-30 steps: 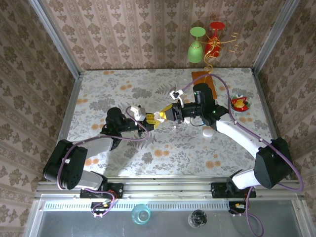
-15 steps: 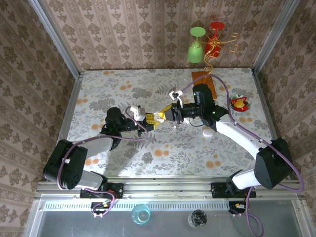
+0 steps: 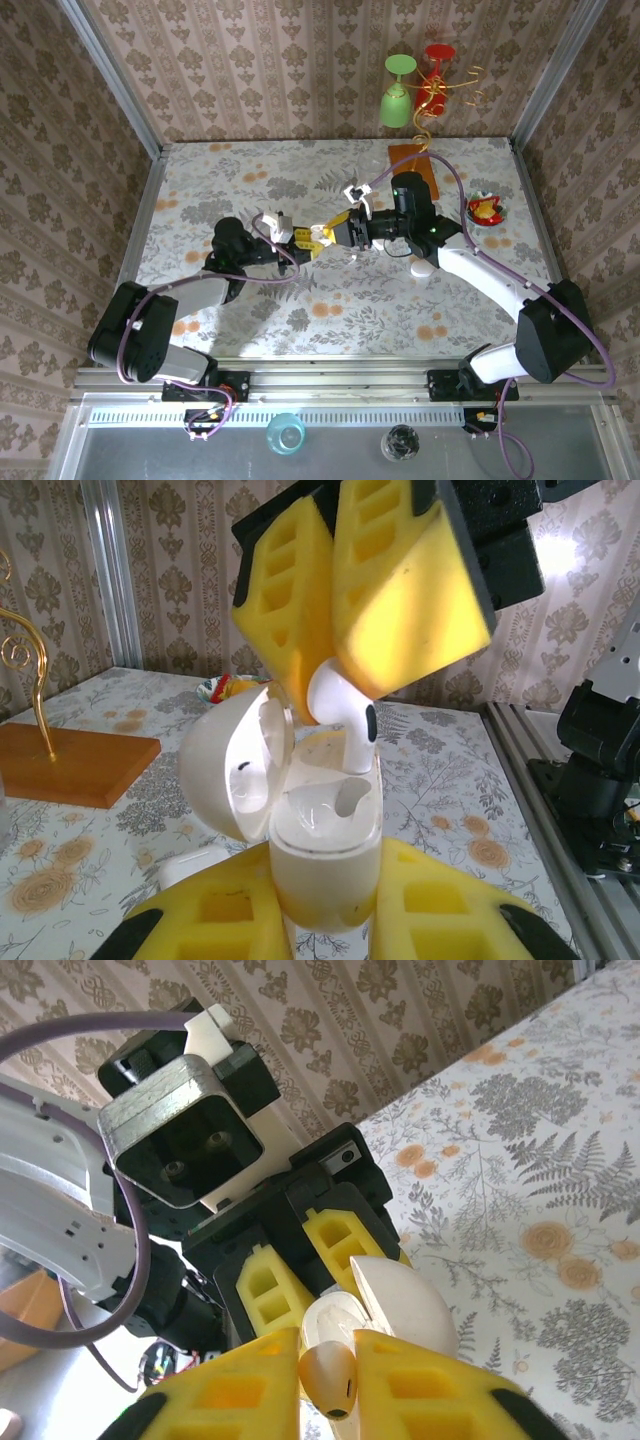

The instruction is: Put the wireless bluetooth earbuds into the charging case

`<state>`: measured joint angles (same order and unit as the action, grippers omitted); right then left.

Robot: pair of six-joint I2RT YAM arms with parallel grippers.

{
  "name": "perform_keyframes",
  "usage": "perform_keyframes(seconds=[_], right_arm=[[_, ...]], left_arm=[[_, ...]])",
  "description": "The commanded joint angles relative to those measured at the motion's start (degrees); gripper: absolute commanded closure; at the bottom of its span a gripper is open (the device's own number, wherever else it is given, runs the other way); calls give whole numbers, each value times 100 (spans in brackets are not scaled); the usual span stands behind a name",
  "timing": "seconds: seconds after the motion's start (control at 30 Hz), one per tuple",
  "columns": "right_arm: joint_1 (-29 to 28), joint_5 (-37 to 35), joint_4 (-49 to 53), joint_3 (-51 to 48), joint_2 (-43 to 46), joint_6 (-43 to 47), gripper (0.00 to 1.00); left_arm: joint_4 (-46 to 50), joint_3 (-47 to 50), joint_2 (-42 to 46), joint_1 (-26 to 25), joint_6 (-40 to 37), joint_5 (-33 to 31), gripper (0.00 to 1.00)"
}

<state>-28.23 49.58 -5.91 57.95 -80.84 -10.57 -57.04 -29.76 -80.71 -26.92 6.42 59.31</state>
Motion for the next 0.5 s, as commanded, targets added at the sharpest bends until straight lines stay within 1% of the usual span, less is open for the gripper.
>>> perform_keyframes(seconds=[0.0, 0.07, 0.13, 0.33, 0.37, 0.47], right_arm=[[23, -302, 223, -85, 70, -16, 73], [62, -247, 271, -3, 70, -140, 66], [63, -225, 375, 88, 68, -162, 62], [132, -378, 339, 102, 68, -294, 57], [154, -407, 320, 87, 222, -324, 57], [210, -526, 300, 43, 287, -402, 55]], left_arm=[[-469, -171, 5, 44, 123, 141, 100], [-481, -179, 3, 40, 131, 151, 100], [-506, -188, -6, 40, 153, 180, 100], [-506, -179, -6, 37, 148, 182, 100], [-512, -171, -6, 38, 147, 178, 100], [-511, -165, -8, 40, 156, 182, 100]])
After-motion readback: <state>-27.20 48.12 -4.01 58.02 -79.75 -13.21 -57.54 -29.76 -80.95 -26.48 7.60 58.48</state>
